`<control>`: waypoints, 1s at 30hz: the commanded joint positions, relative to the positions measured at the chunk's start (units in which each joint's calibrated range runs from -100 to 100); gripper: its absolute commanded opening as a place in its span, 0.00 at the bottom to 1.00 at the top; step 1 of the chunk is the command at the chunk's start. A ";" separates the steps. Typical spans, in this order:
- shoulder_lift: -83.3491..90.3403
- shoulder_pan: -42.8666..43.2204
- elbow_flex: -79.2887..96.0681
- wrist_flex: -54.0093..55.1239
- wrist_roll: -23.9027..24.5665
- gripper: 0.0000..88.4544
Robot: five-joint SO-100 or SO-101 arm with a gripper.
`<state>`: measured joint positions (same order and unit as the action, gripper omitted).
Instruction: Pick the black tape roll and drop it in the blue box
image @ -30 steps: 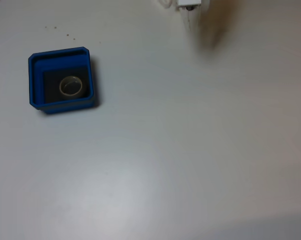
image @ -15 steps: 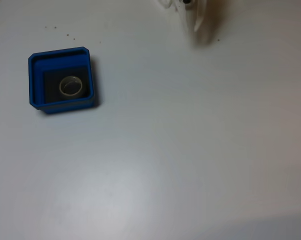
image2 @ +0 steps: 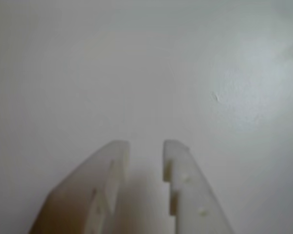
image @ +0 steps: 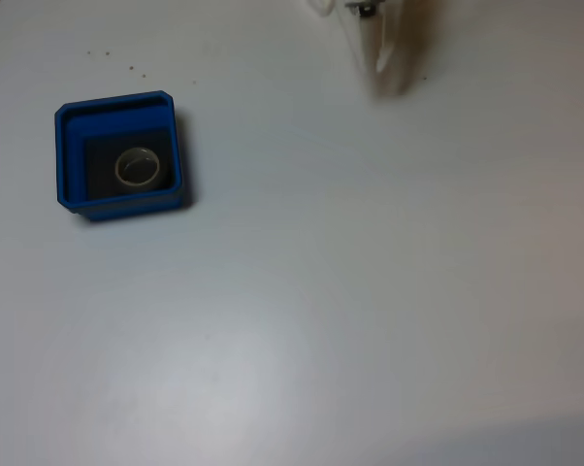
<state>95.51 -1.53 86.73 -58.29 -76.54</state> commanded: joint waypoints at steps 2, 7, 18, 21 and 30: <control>3.57 -0.76 6.71 9.61 -5.93 0.01; 3.48 -0.96 13.27 22.65 -7.95 0.01; 3.65 -0.86 13.00 37.34 -8.04 0.01; 3.65 -0.86 12.91 40.80 -8.04 0.01; 3.65 -0.76 12.91 45.01 -9.88 0.01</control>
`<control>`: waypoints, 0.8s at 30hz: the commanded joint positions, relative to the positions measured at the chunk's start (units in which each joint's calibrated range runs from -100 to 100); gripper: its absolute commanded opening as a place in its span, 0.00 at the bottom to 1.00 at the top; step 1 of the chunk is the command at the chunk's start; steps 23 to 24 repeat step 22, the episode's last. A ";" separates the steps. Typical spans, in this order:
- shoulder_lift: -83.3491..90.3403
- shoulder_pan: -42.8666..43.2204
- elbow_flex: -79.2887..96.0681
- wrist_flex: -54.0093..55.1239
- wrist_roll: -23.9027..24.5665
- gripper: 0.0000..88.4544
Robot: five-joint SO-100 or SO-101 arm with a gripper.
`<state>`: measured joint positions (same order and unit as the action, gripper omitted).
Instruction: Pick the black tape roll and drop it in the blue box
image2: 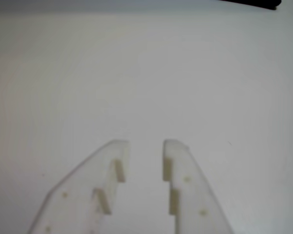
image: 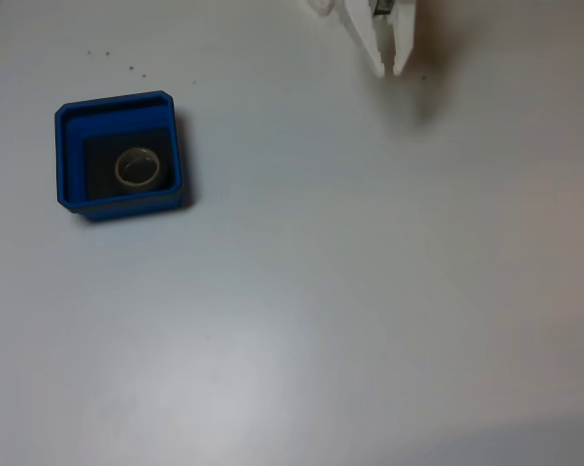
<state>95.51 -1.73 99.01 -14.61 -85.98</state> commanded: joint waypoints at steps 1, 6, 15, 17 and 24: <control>3.65 -0.56 0.63 1.33 -0.44 0.01; 3.48 -0.56 0.81 0.92 -0.44 0.01; 3.40 -0.56 0.81 0.84 -0.44 0.01; 3.40 -0.56 0.81 0.84 -0.44 0.01; 3.40 -0.56 0.81 0.84 -0.44 0.01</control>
